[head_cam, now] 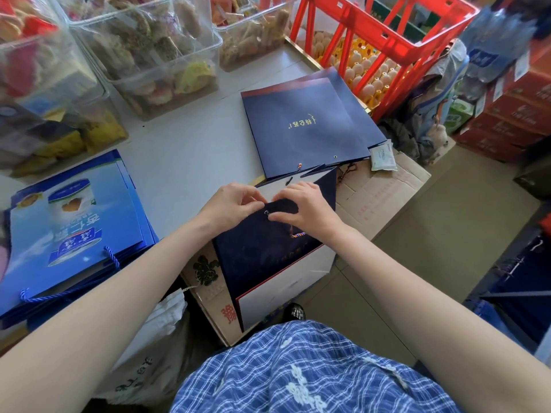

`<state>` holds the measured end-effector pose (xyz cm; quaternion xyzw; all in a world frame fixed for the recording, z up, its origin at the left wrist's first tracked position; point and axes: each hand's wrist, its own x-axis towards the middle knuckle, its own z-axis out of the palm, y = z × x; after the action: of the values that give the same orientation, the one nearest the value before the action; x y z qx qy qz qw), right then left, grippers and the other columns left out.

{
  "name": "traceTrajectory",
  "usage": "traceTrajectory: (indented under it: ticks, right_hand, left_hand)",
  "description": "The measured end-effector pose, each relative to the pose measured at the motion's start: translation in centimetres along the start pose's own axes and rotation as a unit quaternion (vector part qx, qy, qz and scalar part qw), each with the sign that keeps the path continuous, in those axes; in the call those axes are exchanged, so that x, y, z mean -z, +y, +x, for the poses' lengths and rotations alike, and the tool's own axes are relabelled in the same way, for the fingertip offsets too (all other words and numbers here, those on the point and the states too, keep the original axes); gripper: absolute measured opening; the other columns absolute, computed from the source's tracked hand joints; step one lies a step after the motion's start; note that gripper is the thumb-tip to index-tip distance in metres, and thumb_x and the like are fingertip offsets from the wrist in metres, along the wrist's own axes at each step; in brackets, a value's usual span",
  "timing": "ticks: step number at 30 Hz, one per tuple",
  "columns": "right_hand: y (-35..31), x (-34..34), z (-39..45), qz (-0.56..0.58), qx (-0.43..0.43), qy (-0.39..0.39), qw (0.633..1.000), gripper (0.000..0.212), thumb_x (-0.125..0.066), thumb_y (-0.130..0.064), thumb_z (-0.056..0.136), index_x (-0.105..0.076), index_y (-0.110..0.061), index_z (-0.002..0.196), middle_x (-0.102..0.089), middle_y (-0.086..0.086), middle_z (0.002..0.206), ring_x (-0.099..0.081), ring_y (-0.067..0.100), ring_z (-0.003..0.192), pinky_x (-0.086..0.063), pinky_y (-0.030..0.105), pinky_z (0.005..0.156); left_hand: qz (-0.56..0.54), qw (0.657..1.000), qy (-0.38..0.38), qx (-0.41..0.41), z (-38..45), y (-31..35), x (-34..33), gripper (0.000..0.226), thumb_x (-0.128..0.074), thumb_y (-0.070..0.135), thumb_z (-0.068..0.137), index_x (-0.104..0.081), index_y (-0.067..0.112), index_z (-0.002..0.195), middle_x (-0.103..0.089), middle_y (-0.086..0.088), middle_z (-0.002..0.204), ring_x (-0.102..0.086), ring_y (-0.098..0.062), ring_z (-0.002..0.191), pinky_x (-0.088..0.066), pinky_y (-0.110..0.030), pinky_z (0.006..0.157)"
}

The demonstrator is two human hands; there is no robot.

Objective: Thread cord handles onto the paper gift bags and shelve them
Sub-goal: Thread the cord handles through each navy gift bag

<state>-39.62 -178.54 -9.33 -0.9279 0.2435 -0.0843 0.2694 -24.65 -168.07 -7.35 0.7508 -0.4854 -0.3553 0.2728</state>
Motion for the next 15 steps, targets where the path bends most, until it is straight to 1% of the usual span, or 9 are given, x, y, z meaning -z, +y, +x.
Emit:
traceTrajectory:
  ticks: [2,4,5,7,8,10,12,14,15]
  right_hand:
    - [0.0,-0.1,-0.1,-0.016,0.008,-0.003,1.000,0.029,-0.072,-0.033,0.080,-0.068,-0.008,0.094,-0.066,0.005,0.091,-0.053,0.025,0.094,-0.031,0.033,0.089]
    - [0.0,-0.5,-0.5,-0.041,0.037,0.028,0.998,0.026,-0.071,-0.031,0.080,-0.068,-0.006,0.086,-0.066,0.005,0.083,-0.054,0.026,0.086,-0.032,0.031,0.081]
    - [-0.1,-0.8,-0.8,-0.056,0.053,0.050,0.996,0.025,-0.070,-0.030,0.079,-0.068,-0.006,0.082,-0.065,0.005,0.078,-0.054,0.025,0.082,-0.033,0.029,0.078]
    - [-0.3,-1.1,-1.0,-0.081,0.082,0.091,0.989,0.024,-0.067,-0.031,0.077,-0.066,-0.006,0.076,-0.062,0.004,0.071,-0.053,0.024,0.076,-0.032,0.026,0.073]
    - [-0.4,-1.2,-1.0,-0.089,0.098,0.107,0.985,0.025,-0.065,-0.031,0.077,-0.065,-0.007,0.074,-0.061,0.004,0.069,-0.051,0.023,0.074,-0.032,0.025,0.071]
    - [-0.4,-1.0,-0.7,-0.108,0.126,0.131,0.977,0.027,-0.062,-0.033,0.078,-0.063,-0.007,0.071,-0.059,0.004,0.067,-0.051,0.023,0.071,-0.033,0.026,0.068]
    - [-0.4,-0.5,-0.5,-0.128,0.144,0.149,0.970,0.026,-0.066,-0.032,0.076,-0.063,-0.008,0.068,-0.059,0.002,0.065,-0.054,0.024,0.067,-0.038,0.027,0.063]
    - [-0.7,-0.2,-0.3,-0.133,0.153,0.151,0.967,0.025,-0.068,-0.031,0.075,-0.063,-0.008,0.067,-0.058,0.001,0.064,-0.054,0.023,0.067,-0.043,0.028,0.054]
    - [-0.9,0.0,-0.2,-0.128,0.150,0.148,0.969,0.026,-0.067,-0.032,0.076,-0.063,-0.008,0.067,-0.058,0.001,0.065,-0.053,0.021,0.069,-0.045,0.029,0.050]
  left_hand:
    - [-0.015,0.999,-0.030,-0.001,0.1,0.1,0.2,0.011,-0.058,0.016,0.091,-0.068,0.020,0.089,-0.069,-0.003,0.089,-0.062,-0.015,0.086,-0.046,-0.027,0.082]
    - [-0.026,0.998,-0.063,0.006,0.2,0.3,0.5,0.015,-0.053,0.019,0.094,-0.068,0.020,0.094,-0.067,0.001,0.094,-0.059,-0.011,0.091,-0.043,-0.024,0.085]
    - [-0.033,0.996,-0.076,0.018,0.4,0.4,0.6,0.018,-0.051,0.020,0.095,-0.069,0.018,0.098,-0.066,0.003,0.098,-0.057,-0.009,0.094,-0.042,-0.020,0.085]
    - [-0.044,0.993,-0.102,0.050,0.6,0.7,0.9,0.020,-0.053,0.021,0.095,-0.070,0.016,0.103,-0.065,0.006,0.102,-0.055,-0.005,0.096,-0.039,-0.008,0.078]
    - [-0.045,0.990,-0.115,0.062,0.8,0.9,1.1,0.019,-0.055,0.020,0.093,-0.070,0.015,0.103,-0.066,0.005,0.102,-0.055,-0.006,0.096,-0.038,-0.005,0.075]
    - [-0.042,0.988,-0.130,0.073,1.2,1.2,1.6,0.016,-0.060,0.019,0.090,-0.072,0.014,0.100,-0.067,0.004,0.099,-0.057,-0.009,0.098,-0.039,-0.011,0.080]
    - [-0.036,0.988,-0.129,0.075,1.4,1.7,2.1,0.013,-0.064,0.018,0.087,-0.073,0.014,0.095,-0.067,0.004,0.097,-0.057,-0.011,0.098,-0.040,-0.020,0.087]
    - [-0.026,0.991,-0.110,0.069,1.6,2.1,2.5,0.009,-0.067,0.017,0.084,-0.074,0.015,0.090,-0.069,0.002,0.093,-0.058,-0.011,0.093,-0.042,-0.025,0.088]
    - [-0.013,0.994,-0.093,0.063,1.8,2.4,2.7,0.008,-0.068,0.017,0.083,-0.075,0.016,0.087,-0.069,0.004,0.087,-0.059,-0.011,0.089,-0.044,-0.026,0.086]
